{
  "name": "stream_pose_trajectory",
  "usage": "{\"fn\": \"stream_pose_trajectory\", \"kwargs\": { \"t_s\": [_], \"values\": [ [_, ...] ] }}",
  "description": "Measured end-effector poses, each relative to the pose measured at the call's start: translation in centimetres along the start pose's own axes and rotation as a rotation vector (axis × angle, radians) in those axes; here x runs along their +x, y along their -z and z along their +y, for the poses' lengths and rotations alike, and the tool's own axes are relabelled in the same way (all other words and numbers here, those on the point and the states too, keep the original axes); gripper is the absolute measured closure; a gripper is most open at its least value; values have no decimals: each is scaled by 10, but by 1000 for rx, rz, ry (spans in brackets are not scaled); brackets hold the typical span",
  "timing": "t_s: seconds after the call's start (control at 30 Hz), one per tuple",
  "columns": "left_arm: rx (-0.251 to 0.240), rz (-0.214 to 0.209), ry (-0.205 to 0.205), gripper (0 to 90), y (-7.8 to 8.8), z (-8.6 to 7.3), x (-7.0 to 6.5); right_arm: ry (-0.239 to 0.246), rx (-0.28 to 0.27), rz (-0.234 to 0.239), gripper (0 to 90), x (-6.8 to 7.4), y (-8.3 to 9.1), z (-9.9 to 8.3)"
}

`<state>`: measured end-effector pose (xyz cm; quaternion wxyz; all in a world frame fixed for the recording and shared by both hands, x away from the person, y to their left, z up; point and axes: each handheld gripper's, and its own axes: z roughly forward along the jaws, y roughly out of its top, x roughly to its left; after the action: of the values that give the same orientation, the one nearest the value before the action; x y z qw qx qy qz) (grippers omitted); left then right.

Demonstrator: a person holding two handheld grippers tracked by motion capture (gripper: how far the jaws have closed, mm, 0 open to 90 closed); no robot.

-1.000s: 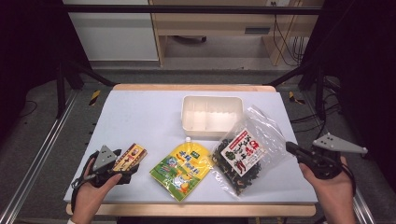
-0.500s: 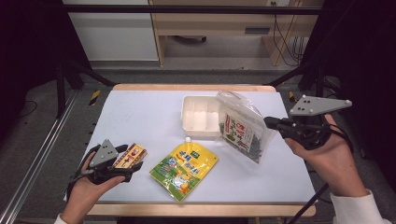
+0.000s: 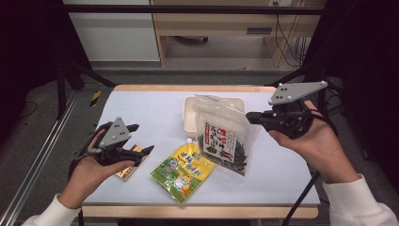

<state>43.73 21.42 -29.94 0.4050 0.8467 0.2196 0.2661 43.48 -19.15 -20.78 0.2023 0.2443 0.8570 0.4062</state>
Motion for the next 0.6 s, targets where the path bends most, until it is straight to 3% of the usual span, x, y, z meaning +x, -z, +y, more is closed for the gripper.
{"fn": "stream_pose_trajectory", "kwargs": {
  "t_s": [0.07,0.13,0.23,0.37,0.5,0.6],
  "values": [
    [-5,-1,-10,207,-2,7,1,9,6,2,900,1,-2,3],
    [-16,-3,-44,214,-6,27,6,33,19,8,900,4,-8,14],
    [-45,-27,-43,248,-10,47,11,52,20,23,900,4,-16,23],
    [-37,-9,-64,256,-15,67,23,66,38,44,900,6,-28,35],
    [-30,-22,-72,224,-19,74,30,81,44,67,900,9,-40,44],
    [2,-28,-86,182,-27,75,36,94,44,81,900,14,-47,51]
  ]
}}
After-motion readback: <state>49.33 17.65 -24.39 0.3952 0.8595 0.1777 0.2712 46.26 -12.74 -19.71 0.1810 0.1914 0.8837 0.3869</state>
